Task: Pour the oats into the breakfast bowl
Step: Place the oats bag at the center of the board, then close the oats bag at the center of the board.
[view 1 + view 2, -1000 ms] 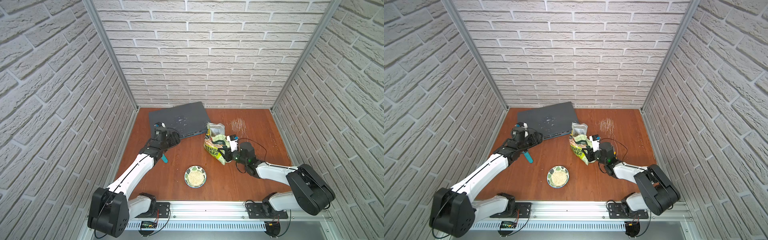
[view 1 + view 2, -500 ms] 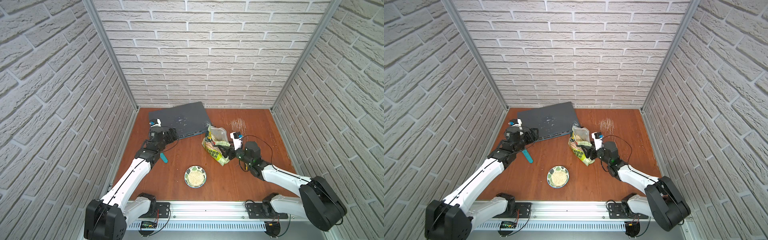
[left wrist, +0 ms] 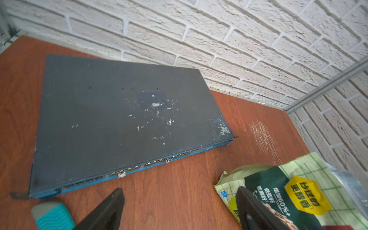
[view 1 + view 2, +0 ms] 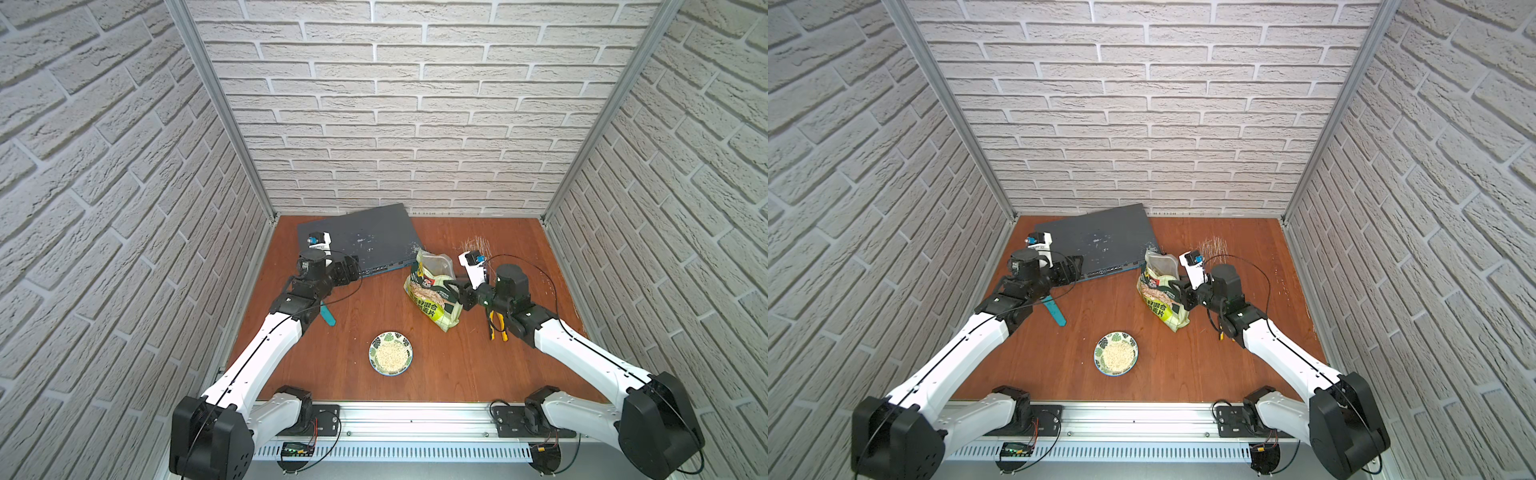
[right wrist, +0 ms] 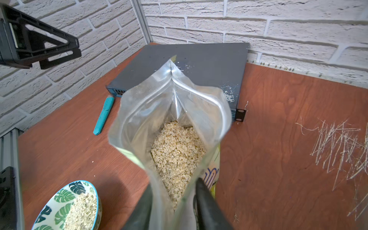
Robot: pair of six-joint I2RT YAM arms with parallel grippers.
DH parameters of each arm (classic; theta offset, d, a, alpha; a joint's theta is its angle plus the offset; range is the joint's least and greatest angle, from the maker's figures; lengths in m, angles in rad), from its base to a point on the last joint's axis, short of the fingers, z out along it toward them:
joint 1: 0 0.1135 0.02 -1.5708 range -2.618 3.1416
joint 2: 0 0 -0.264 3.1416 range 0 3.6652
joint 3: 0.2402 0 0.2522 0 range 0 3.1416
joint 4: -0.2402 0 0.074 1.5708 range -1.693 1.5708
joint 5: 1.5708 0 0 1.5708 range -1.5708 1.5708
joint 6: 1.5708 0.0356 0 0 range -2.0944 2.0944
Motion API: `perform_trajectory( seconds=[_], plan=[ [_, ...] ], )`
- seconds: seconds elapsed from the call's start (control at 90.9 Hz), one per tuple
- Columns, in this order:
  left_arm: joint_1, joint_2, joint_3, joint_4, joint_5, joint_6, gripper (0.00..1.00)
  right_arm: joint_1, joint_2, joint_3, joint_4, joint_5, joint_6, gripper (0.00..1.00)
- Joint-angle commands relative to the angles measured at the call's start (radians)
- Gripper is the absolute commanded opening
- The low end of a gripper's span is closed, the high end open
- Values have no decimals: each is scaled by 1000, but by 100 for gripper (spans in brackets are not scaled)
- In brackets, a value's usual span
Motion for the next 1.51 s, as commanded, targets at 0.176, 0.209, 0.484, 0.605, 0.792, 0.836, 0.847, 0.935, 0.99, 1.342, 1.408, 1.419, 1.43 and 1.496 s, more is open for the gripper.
perform_trajectory(
  seconds=[0.176,0.209,0.484,0.605,0.792,0.836,0.847,0.935,0.99,1.342,1.408,1.419,1.43,1.496],
  plan=[
    [-18,63,0,315,242,281,95,-56,22,248,-264,-258,-149,3],
    [-22,80,14,308,284,313,95,-65,29,278,-288,-299,-165,3],
    [-69,240,133,196,574,575,93,-85,74,444,-571,-464,-385,3],
    [-96,303,157,209,659,668,91,-84,63,461,-625,-459,-439,3],
    [-138,372,209,147,772,746,90,-84,64,476,-649,-462,-461,3],
    [-143,387,219,136,787,754,91,-84,67,485,-657,-466,-469,3],
    [-146,390,224,129,790,758,90,-85,68,486,-659,-467,-470,3],
    [-160,417,257,83,817,774,89,-83,74,504,-676,-474,-483,3],
    [-171,432,280,58,840,784,88,-83,74,509,-674,-477,-483,3],
    [-210,480,400,-160,855,893,63,-83,94,521,-645,-459,-477,3],
    [-210,495,428,-221,861,903,52,-83,88,511,-625,-443,-468,3],
    [-210,498,431,-227,861,903,51,-82,86,509,-622,-441,-466,3],
    [-209,500,435,-234,861,905,49,-82,86,506,-619,-439,-465,3],
    [-208,510,445,-257,860,909,39,-83,75,493,-587,-434,-450,3]
  ],
)
